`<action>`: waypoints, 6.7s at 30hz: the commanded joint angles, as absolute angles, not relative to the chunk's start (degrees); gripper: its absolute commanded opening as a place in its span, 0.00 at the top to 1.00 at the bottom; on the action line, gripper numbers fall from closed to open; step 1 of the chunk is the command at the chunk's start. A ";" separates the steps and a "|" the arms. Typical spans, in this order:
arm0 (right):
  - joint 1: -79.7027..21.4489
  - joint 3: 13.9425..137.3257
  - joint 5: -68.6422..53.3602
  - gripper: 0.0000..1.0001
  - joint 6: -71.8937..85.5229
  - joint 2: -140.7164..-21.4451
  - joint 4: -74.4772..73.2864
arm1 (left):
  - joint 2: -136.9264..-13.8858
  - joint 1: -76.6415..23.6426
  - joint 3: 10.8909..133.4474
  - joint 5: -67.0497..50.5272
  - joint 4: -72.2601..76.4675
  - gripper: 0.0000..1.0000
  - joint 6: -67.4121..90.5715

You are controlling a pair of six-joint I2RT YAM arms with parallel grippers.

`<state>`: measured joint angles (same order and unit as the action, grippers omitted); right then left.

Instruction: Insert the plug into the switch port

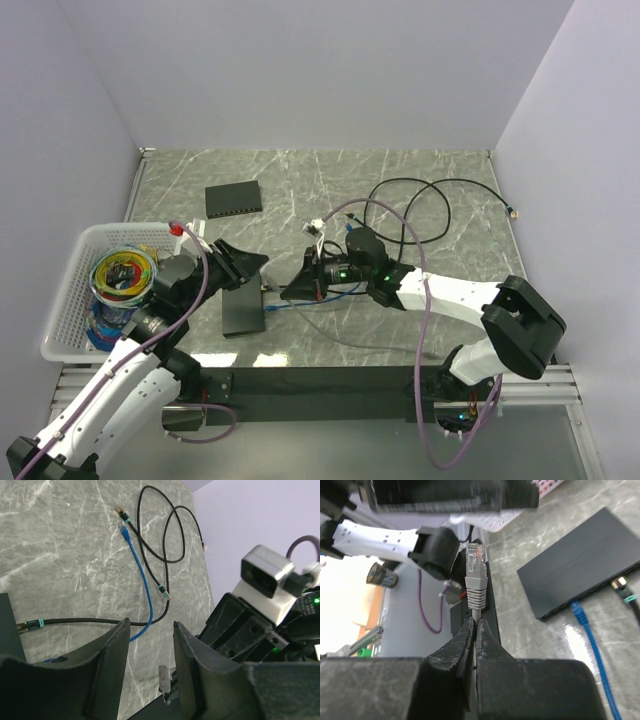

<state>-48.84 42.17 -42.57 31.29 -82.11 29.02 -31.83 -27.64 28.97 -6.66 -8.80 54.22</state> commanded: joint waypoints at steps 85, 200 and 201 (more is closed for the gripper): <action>-50.45 58.18 -43.15 1.00 32.08 -92.99 29.09 | -32.52 -28.65 35.51 1.14 -17.40 0.53 52.82; -37.88 120.97 -9.85 1.00 40.35 -138.82 -16.98 | -119.72 -1.82 85.79 5.10 -15.65 0.36 41.39; -37.79 118.33 -9.84 1.00 39.91 -137.04 -14.70 | -117.79 -2.45 83.17 5.18 -15.64 0.37 42.18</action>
<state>-38.20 124.75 -8.93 40.97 -146.10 -20.97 -121.86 0.54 87.35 6.42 -12.60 41.30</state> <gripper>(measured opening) 0.225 0.640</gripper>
